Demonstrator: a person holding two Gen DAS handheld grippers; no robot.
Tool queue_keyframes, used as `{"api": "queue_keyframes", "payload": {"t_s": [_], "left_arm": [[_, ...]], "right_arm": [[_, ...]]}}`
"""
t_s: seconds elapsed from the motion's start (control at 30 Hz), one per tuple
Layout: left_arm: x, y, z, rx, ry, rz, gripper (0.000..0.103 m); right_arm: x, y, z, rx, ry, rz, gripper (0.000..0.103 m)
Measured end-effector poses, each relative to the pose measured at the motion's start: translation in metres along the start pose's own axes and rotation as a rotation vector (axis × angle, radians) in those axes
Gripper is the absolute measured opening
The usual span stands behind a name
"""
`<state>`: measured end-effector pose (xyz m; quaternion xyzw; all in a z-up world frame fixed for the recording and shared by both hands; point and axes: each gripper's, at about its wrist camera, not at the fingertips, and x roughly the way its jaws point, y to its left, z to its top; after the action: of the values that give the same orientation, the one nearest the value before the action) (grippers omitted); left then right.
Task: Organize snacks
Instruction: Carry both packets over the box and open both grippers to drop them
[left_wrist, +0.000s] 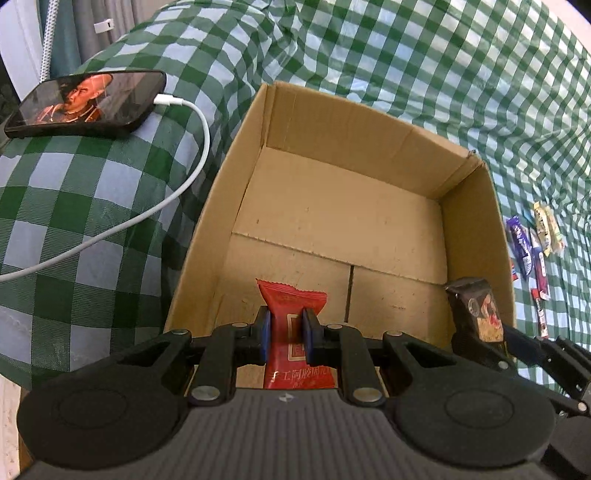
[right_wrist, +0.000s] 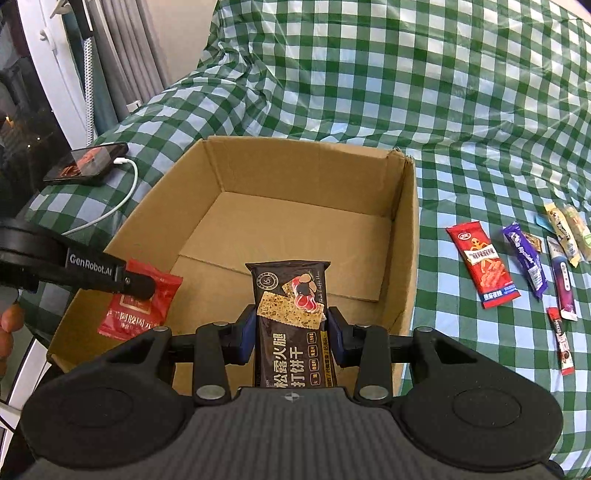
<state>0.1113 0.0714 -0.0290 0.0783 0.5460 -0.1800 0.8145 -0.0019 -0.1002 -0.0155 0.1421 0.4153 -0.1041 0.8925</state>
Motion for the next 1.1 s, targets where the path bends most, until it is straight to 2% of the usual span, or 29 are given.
{"api": "queue_keyframes", "payload": {"t_s": [0.73,0.77,0.8,0.83,0.87,0.9,0.97,1.03,1.1], "left_arm": [[0.026,0.003,0.0,0.015,0.057,0.062,0.02],[0.027,0.002,0.0,0.017,0.058,0.065,0.025],[0.028,0.002,0.0,0.023,0.064,0.062,0.046],[0.029,0.001,0.001,0.028,0.078,0.061,0.082],[0.029,0.0,0.001,0.025,0.089,0.069,0.093],[0.028,0.0,0.0,0.027,0.089,0.042,0.095],[0.022,-0.004,-0.004,0.049,0.079,0.058,0.095],[0.015,-0.006,-0.008,0.084,0.06,0.093,0.096],[0.006,-0.002,-0.014,0.091,0.052,0.092,0.096]], "right_arm": [[0.016,-0.001,0.004,0.002,0.03,-0.012,0.042],[0.017,-0.001,0.004,0.002,0.029,-0.013,0.042],[0.017,-0.001,0.004,0.002,0.027,-0.018,0.042],[0.017,-0.001,0.005,0.003,0.019,-0.027,0.044],[0.016,0.0,0.005,0.002,0.013,-0.036,0.052],[0.015,0.0,0.006,0.0,0.008,-0.041,0.056],[0.012,0.002,0.006,-0.002,0.004,-0.043,0.073],[0.006,0.003,0.006,-0.008,0.0,-0.048,0.08],[-0.002,0.005,0.003,-0.011,-0.001,-0.048,0.085]]}}
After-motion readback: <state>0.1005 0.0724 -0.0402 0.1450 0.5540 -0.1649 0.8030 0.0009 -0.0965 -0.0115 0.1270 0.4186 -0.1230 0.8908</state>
